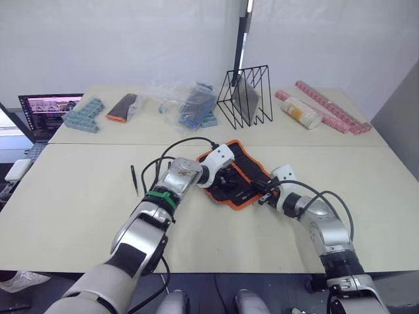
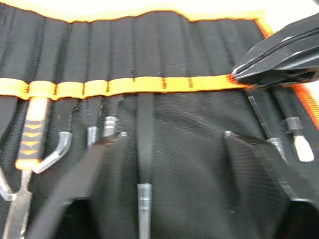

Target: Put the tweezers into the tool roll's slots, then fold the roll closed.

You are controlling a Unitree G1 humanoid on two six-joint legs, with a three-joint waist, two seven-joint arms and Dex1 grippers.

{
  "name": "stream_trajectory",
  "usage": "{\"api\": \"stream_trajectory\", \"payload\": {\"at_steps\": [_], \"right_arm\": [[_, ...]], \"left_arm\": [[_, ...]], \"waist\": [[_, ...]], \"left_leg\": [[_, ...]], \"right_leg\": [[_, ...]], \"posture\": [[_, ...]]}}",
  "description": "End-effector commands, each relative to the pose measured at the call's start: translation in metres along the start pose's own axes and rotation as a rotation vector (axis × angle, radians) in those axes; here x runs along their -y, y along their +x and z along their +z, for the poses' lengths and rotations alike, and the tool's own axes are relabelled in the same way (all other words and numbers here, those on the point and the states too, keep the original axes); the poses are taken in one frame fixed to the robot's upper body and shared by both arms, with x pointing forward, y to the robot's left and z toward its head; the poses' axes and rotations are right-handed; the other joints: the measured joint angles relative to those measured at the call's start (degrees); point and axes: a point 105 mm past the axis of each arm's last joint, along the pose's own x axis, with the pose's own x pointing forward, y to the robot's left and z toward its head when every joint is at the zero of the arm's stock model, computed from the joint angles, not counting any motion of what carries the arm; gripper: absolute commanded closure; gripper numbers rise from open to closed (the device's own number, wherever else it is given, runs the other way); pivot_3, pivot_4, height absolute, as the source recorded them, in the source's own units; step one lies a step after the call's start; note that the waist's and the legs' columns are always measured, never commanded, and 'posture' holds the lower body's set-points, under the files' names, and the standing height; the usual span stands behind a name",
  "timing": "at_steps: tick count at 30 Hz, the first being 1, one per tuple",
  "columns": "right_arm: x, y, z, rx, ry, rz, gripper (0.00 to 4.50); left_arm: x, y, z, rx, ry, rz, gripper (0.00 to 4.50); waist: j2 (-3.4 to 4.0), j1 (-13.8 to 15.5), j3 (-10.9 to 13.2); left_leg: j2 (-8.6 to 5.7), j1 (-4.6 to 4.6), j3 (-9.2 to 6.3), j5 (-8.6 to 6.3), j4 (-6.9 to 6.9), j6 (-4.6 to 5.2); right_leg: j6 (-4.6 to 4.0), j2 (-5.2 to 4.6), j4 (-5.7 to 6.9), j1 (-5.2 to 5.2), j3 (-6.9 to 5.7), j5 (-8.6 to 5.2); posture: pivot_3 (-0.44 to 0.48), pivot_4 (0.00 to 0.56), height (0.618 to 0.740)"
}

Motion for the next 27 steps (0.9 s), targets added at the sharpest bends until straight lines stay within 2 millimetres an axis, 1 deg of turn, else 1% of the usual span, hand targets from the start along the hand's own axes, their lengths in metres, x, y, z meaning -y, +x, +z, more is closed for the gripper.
{"api": "stream_trajectory", "payload": {"at_steps": [1, 5, 10, 14, 15, 16, 17, 18, 20, 25, 27], "right_arm": [[0.000, -0.006, -0.035, -0.121, 0.044, -0.008, 4.50], [0.002, -0.005, -0.036, -0.129, 0.038, 0.002, 4.50], [0.003, -0.003, -0.036, -0.133, 0.034, 0.013, 4.50], [0.002, -0.001, -0.037, -0.138, 0.033, 0.030, 4.50], [0.002, -0.001, -0.037, -0.139, 0.035, 0.032, 4.50], [0.002, -0.001, -0.038, -0.140, 0.037, 0.035, 4.50], [0.002, -0.001, -0.039, -0.142, 0.038, 0.039, 4.50], [0.002, -0.001, -0.039, -0.143, 0.038, 0.041, 4.50], [0.002, -0.001, -0.039, -0.144, 0.040, 0.044, 4.50], [0.003, -0.002, -0.040, -0.151, 0.038, 0.053, 4.50], [0.003, -0.002, -0.041, -0.154, 0.037, 0.058, 4.50]], "left_arm": [[-0.024, -0.046, 0.021, 0.102, -0.032, 0.123, 0.03], [-0.040, -0.093, 0.017, 0.153, -0.082, 0.266, 0.03], [-0.046, -0.143, -0.001, 0.167, -0.132, 0.400, 0.03], [-0.047, -0.186, -0.025, 0.186, -0.190, 0.552, 0.03], [-0.046, -0.194, -0.033, 0.183, -0.210, 0.586, 0.03], [-0.045, -0.204, -0.047, 0.173, -0.228, 0.638, 0.03], [-0.040, -0.213, -0.057, 0.209, -0.250, 0.675, 0.03], [-0.037, -0.219, -0.063, 0.236, -0.262, 0.700, 0.03], [-0.029, -0.229, -0.080, 0.206, -0.267, 0.762, 0.03], [-0.007, -0.249, -0.124, 0.150, -0.377, 0.891, 0.03], [0.000, -0.255, -0.136, 0.129, -0.403, 0.933, 0.03]], "waist": [[0.00, -0.2, 0.0], [0.02, 0.2, 0.0], [0.02, 0.6, 0.0], [0.02, 0.6, 0.0], [0.02, 0.5, 0.0], [0.04, 0.5, 0.0], [0.04, 0.5, 0.0], [0.05, 0.5, 0.0], [-0.01, 0.6, -0.1], [-0.22, 1.1, -0.2], [-0.22, 1.0, -0.2]], "left_leg": [[0.03, -0.01, -0.05, 0.00, -0.01, 0.00], [0.04, 0.05, -0.23, 0.00, -0.04, 0.00], [0.03, 0.12, -0.23, 0.00, -0.01, 0.00], [0.09, 0.11, -0.23, 0.00, -0.03, -0.01], [0.10, 0.12, -0.23, 0.00, -0.03, -0.01], [0.10, 0.12, -0.23, 0.00, -0.05, -0.01], [0.11, 0.13, -0.22, -0.01, -0.06, -0.01], [0.11, 0.20, -0.19, -0.01, -0.08, -0.01], [0.12, 0.24, -0.17, -0.02, -0.12, -0.01], [0.14, 0.26, -0.18, -0.02, -0.11, -0.02], [0.15, 0.31, -0.17, -0.02, -0.12, -0.03]], "right_leg": [[0.00, 0.01, 0.03, -0.01, 0.01, 0.00], [-0.02, -0.02, 0.01, -0.01, 0.02, 0.01], [-0.05, -0.11, -0.06, 0.09, 0.05, 0.04], [-0.08, -0.09, -0.06, 0.04, 0.05, 0.05], [-0.08, -0.09, -0.05, 0.04, 0.05, 0.05], [-0.09, -0.08, -0.06, 0.03, 0.05, 0.06], [-0.09, -0.10, -0.07, 0.04, 0.06, 0.06], [-0.09, -0.12, -0.07, 0.07, 0.10, 0.06], [-0.10, -0.16, -0.10, 0.11, 0.11, 0.06], [-0.16, -0.17, -0.17, 0.16, 0.09, 0.11], [-0.16, -0.17, -0.20, 0.20, 0.09, 0.11]], "posture": [[0.000, 0.150, 0.739], [0.000, 0.150, 0.739], [0.000, 0.150, 0.739], [0.000, 0.150, 0.739], [0.000, 0.150, 0.739], [0.000, 0.150, 0.739], [0.000, 0.150, 0.739], [0.000, 0.150, 0.739], [0.000, 0.150, 0.739], [0.000, 0.150, 0.739], [0.000, 0.150, 0.739]]}}
